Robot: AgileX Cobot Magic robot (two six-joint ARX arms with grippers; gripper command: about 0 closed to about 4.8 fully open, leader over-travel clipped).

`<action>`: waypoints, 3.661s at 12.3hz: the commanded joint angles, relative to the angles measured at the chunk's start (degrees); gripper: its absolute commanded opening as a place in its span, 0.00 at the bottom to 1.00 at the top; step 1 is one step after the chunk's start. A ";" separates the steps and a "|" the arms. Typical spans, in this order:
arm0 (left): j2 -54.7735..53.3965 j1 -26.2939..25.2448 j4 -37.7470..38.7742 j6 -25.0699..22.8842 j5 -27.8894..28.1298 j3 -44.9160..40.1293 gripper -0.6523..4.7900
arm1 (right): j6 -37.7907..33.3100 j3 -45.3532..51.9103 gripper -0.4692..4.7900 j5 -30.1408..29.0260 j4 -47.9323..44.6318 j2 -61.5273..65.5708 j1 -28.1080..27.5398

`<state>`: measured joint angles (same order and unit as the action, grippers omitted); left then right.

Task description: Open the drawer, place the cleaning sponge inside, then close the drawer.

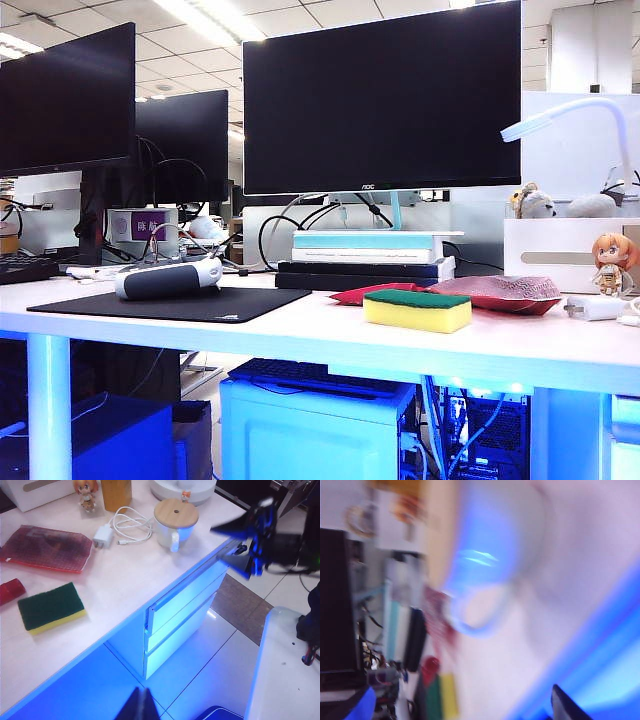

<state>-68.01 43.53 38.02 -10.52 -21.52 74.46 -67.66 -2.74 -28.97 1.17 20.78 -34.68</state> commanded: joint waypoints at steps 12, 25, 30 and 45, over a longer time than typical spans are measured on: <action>0.11 0.02 -0.39 0.00 -0.42 0.26 0.11 | 19.52 -19.87 1.00 -6.49 -0.35 29.99 -3.69; 0.11 0.00 -0.37 -0.02 -0.39 0.26 0.11 | 25.53 -14.91 1.00 -27.56 -8.39 45.00 -12.87; 0.11 -0.07 -0.39 -0.02 -0.37 0.26 0.11 | 31.32 -11.80 1.00 -30.18 -6.73 46.40 -21.62; 0.11 -0.09 -0.28 -0.02 -0.37 0.26 0.11 | 25.27 1.60 1.00 -27.52 -30.58 48.57 -38.47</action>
<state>-68.01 43.46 38.22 -10.52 -21.65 74.46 -42.48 -1.13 -56.90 -28.05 69.41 -73.12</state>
